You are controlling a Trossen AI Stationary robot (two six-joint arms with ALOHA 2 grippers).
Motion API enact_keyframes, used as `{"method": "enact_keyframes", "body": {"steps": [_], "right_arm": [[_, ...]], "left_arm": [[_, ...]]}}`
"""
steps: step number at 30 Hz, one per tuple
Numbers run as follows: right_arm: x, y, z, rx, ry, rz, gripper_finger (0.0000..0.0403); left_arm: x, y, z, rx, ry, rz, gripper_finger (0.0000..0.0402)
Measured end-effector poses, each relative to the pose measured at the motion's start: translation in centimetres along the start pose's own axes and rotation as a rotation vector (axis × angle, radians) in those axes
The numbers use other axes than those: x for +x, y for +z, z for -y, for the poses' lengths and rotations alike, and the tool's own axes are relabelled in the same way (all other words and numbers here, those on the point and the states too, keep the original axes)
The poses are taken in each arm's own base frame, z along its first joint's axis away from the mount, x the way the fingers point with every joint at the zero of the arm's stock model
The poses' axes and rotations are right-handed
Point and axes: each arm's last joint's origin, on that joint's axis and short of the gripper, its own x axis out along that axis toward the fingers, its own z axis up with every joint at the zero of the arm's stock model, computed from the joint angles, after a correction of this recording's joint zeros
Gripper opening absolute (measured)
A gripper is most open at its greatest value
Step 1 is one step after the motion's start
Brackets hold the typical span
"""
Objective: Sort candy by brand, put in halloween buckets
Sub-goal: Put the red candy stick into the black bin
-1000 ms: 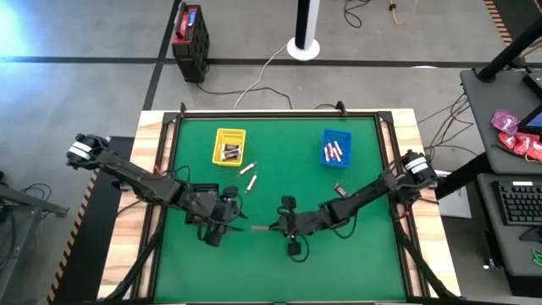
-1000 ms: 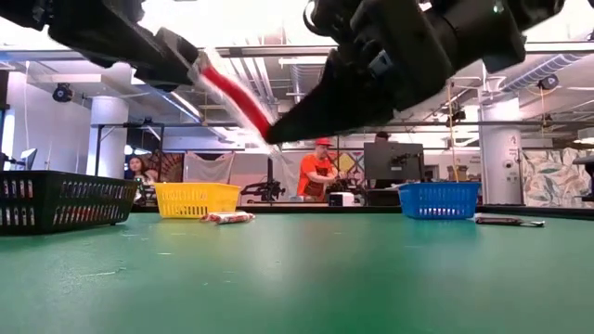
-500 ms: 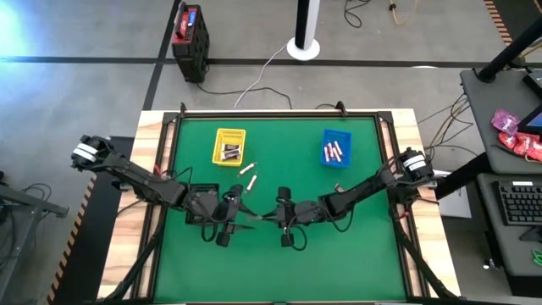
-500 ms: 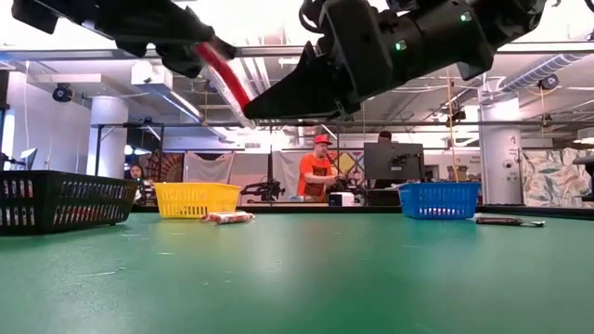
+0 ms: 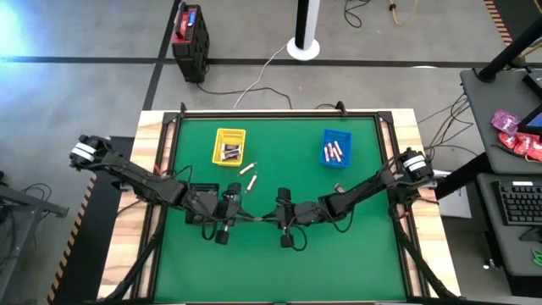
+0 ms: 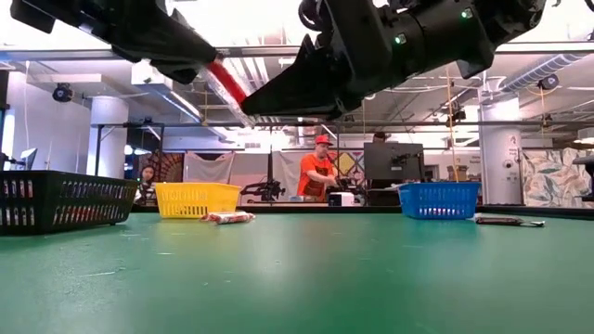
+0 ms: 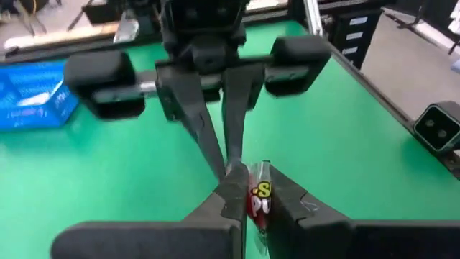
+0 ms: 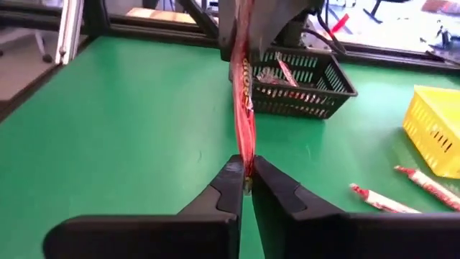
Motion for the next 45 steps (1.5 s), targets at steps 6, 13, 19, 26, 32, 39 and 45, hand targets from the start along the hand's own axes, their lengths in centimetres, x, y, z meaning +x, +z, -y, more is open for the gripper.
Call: {"method": "enact_keyframes", "body": {"steps": [6,13,19,26,32,39,45], "right_arm": [[0.3,0.9,0.6,0.056,-0.001,-0.059,0.0080],[1.1,2.1,2.0,0.050,-0.038,-0.155,0.0141],[1.4,2.7,2.9,0.054,-0.059,-0.144,0.0162],[1.4,2.5,3.5,0.065,-0.072,-0.151,0.0166],[1.4,2.3,3.6,0.074,-0.076,-0.157,0.0167],[1.4,2.2,3.7,0.076,-0.077,-0.159,0.0167],[1.4,2.2,3.7,0.086,-0.078,-0.159,0.0167]], "left_arm": [[-2.5,0.8,-0.4,-0.077,0.033,-0.222,0.0004],[-6.8,0.3,-1.0,-0.230,0.170,-0.686,0.0003],[-7.9,-0.3,-1.1,-0.282,0.193,-0.826,0.0002],[-7.9,0.3,-1.1,-0.237,0.170,-0.799,0.0002],[-10.9,0.5,-1.9,-0.302,0.406,-0.970,0.0002],[-10.6,-1.3,-2.0,-0.353,0.467,-0.987,0.0002],[-10.3,-3.7,-2.0,-0.403,0.532,-1.026,0.0042]]}}
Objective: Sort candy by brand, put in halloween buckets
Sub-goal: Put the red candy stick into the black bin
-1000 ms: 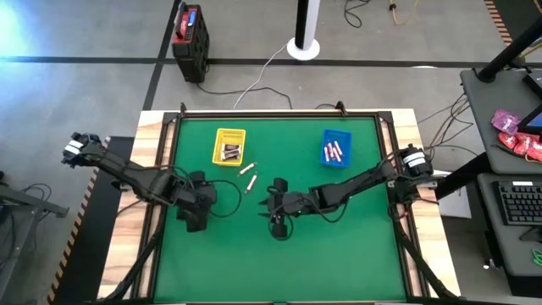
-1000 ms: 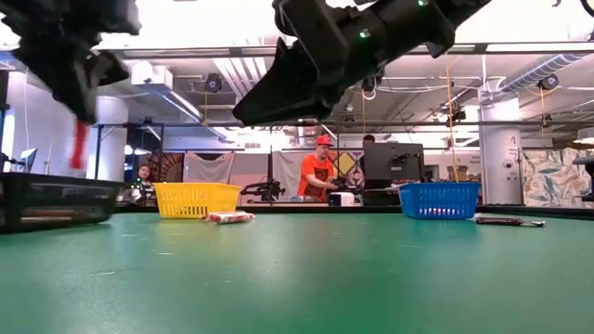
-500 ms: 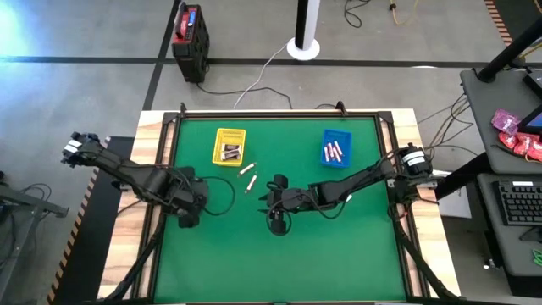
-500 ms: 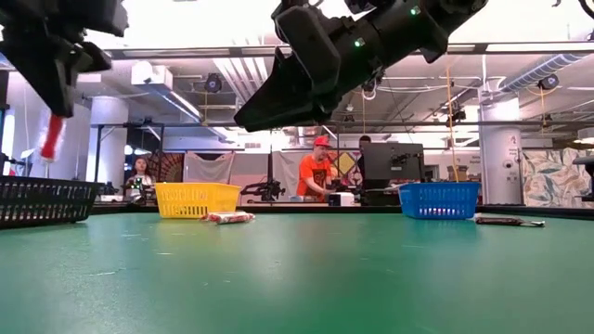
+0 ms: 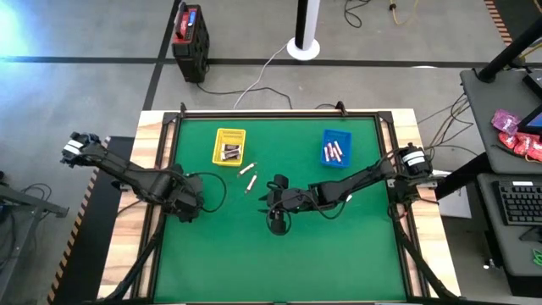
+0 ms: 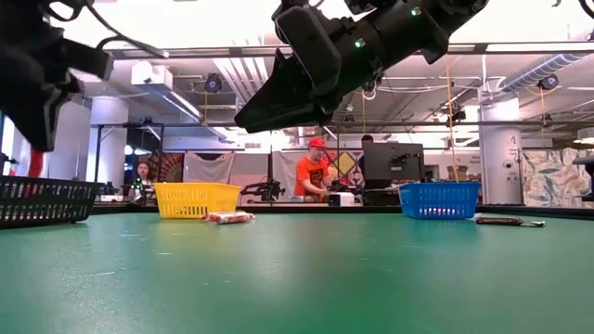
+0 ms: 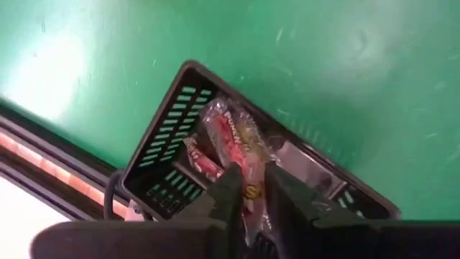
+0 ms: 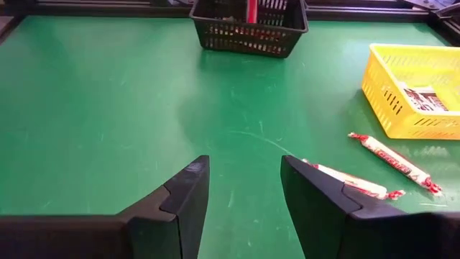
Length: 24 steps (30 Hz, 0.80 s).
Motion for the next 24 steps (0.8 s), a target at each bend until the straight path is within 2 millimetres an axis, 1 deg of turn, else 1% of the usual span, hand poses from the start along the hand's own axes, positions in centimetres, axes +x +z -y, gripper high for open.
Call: {"method": "enact_keyframes", "body": {"steps": [5,8,11,17,24], "right_arm": [[0.0,-0.1,0.0,0.001,0.000,-0.003,0.0167],[0.0,-0.1,0.0,0.000,0.000,-0.004,0.0167],[0.0,-0.1,0.0,0.000,0.000,-0.004,0.0167],[0.0,-0.1,0.0,-0.001,0.001,-0.004,0.0167],[0.0,-0.2,0.0,-0.001,0.000,-0.005,0.0167]], "left_arm": [[0.9,0.0,0.3,-0.031,-0.021,0.019,0.0090],[1.0,0.2,0.7,-0.033,-0.067,0.038,0.0105],[1.2,0.4,1.0,-0.037,-0.093,0.053,0.0108],[1.9,-0.1,0.7,-0.081,-0.050,0.032,0.0109],[1.3,-0.6,-0.1,-0.099,0.028,-0.026,0.0109]]}}
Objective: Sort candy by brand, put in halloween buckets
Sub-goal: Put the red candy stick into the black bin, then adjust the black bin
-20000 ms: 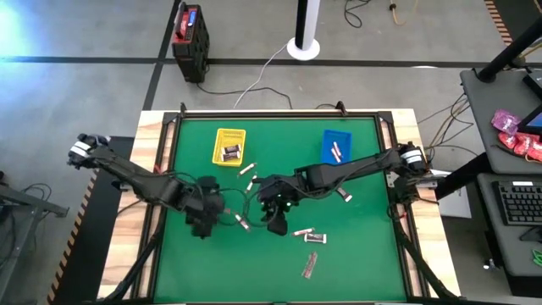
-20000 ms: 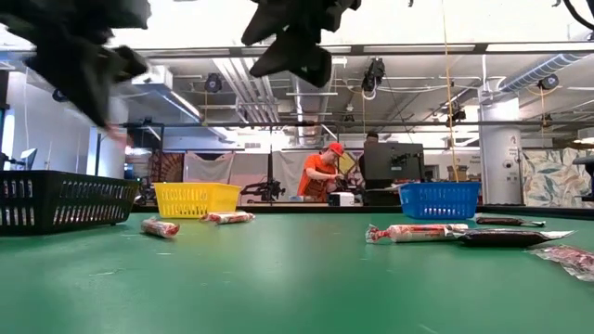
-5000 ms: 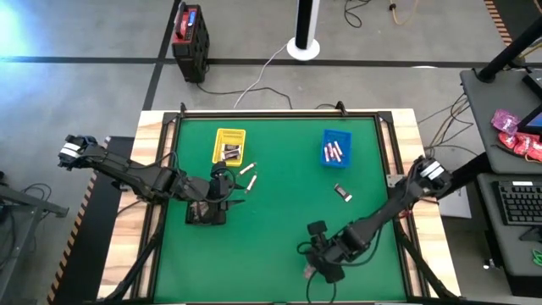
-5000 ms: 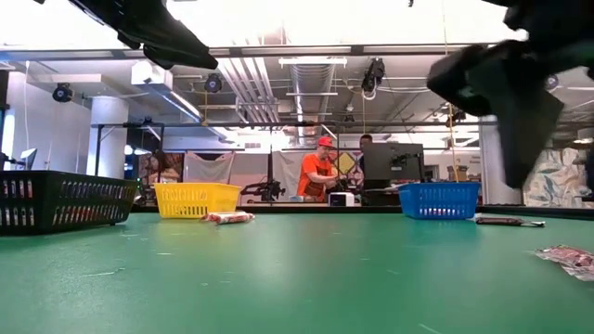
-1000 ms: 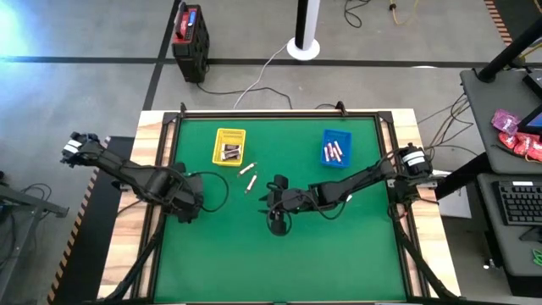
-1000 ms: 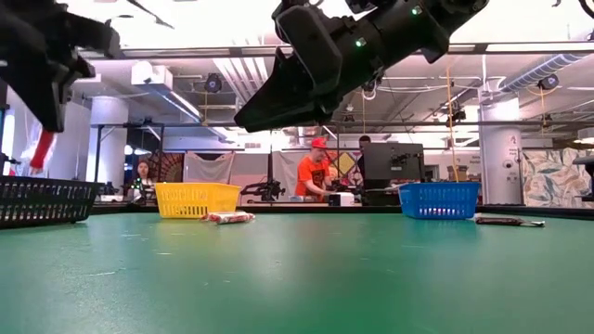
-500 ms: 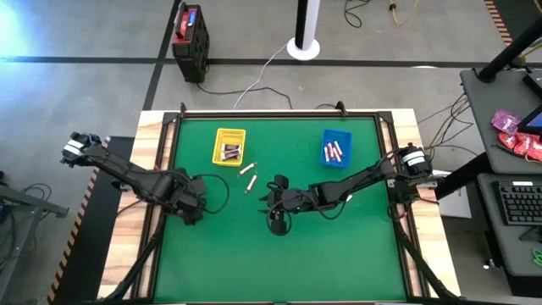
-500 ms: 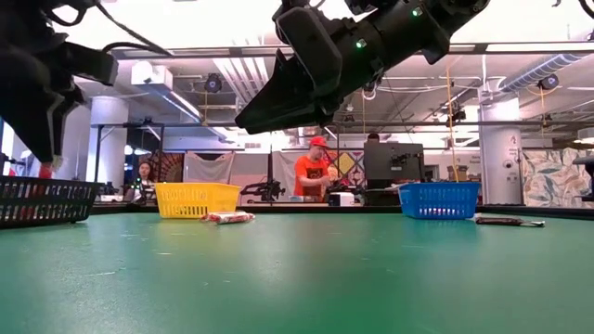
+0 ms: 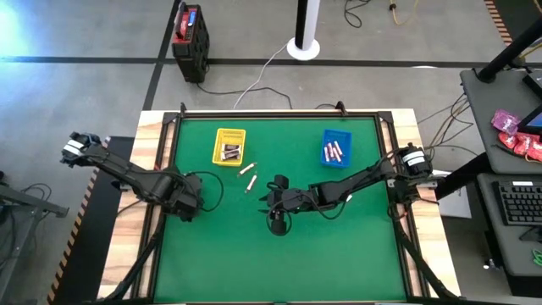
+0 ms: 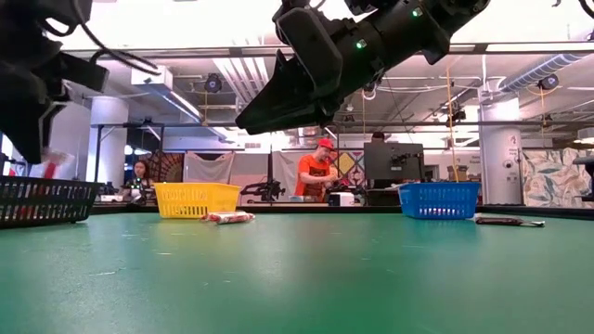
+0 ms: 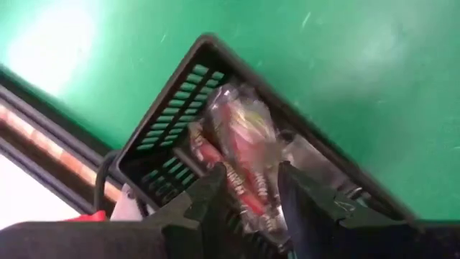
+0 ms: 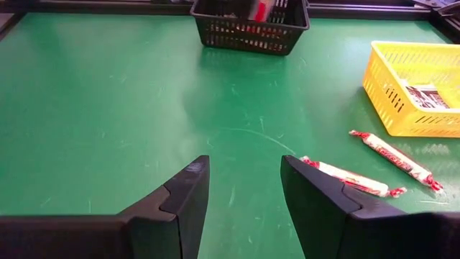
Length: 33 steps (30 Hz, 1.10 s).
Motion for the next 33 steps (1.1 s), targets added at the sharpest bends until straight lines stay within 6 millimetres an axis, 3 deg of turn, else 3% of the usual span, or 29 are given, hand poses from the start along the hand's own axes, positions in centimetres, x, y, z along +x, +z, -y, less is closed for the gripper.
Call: {"method": "enact_keyframes", "body": {"steps": [7,22,33], "right_arm": [[0.0,-0.3,0.0,0.016,-0.001,-0.010,0.0167],[0.0,-0.8,0.1,0.026,-0.002,-0.024,0.0167],[0.0,-0.9,0.1,0.027,-0.002,-0.024,0.0167]], "left_arm": [[-0.4,0.2,0.5,-0.011,-0.086,-0.012,0.0109],[1.9,0.6,2.3,-0.009,-0.096,-0.068,0.0078],[0.3,1.2,2.1,0.037,-0.067,-0.046,0.0074]]}}
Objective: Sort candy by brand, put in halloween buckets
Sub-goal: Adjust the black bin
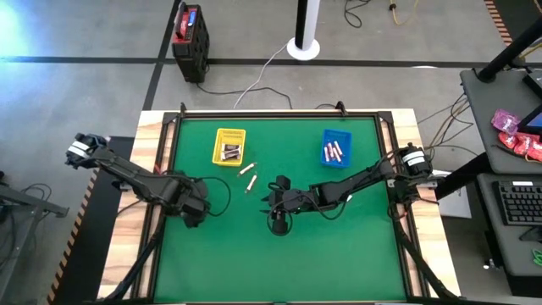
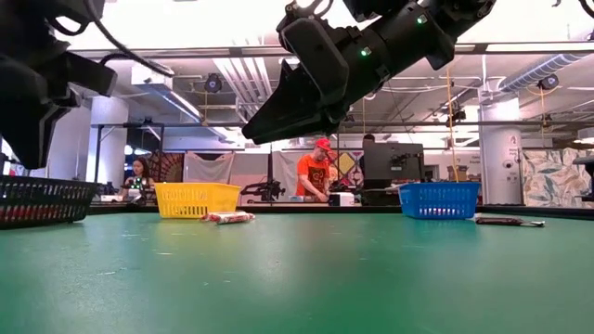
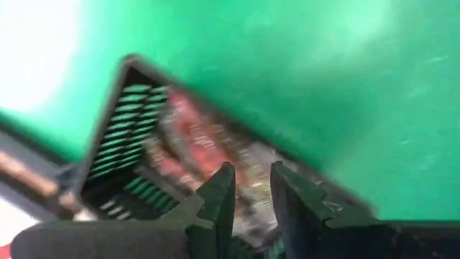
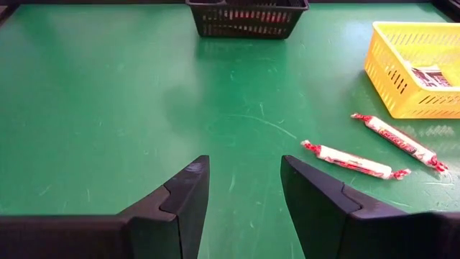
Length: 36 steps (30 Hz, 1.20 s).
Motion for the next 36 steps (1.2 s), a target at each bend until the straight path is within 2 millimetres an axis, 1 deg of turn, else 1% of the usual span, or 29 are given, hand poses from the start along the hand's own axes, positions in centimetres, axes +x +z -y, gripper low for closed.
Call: {"method": "enact_keyframes", "body": {"steps": [5,11,15,18,20,26,31,36], "right_arm": [[0.0,0.0,0.0,0.000,0.000,0.000,0.0167],[0.0,0.0,0.0,0.000,0.000,0.000,0.0167],[0.0,0.0,0.0,0.000,0.000,0.001,0.0167],[0.0,0.0,0.0,0.010,0.000,0.000,0.0167],[0.0,0.0,0.0,0.020,0.000,0.000,0.0167],[0.0,0.0,0.0,0.021,0.001,0.000,0.0167],[0.0,0.0,-0.1,0.032,0.005,-0.002,0.0167],[-0.1,-0.1,-0.3,0.034,0.009,-0.008,0.0167]], "left_arm": [[-0.2,-0.5,-1.0,-0.029,0.127,-0.012,0.0074],[1.3,-0.2,-0.2,-0.054,0.068,0.038,0.0074],[2.4,-0.4,-0.1,-0.049,0.100,0.014,0.0074],[2.7,-0.3,0.1,-0.046,0.101,0.012,0.0074],[2.7,0.0,0.4,-0.031,0.080,0.028,0.0074],[2.3,1.0,1.7,0.012,-0.055,0.116,0.0074],[1.9,2.0,2.6,0.041,-0.152,0.210,0.0074],[1.8,1.9,2.6,0.056,-0.141,0.204,0.0074]]}}
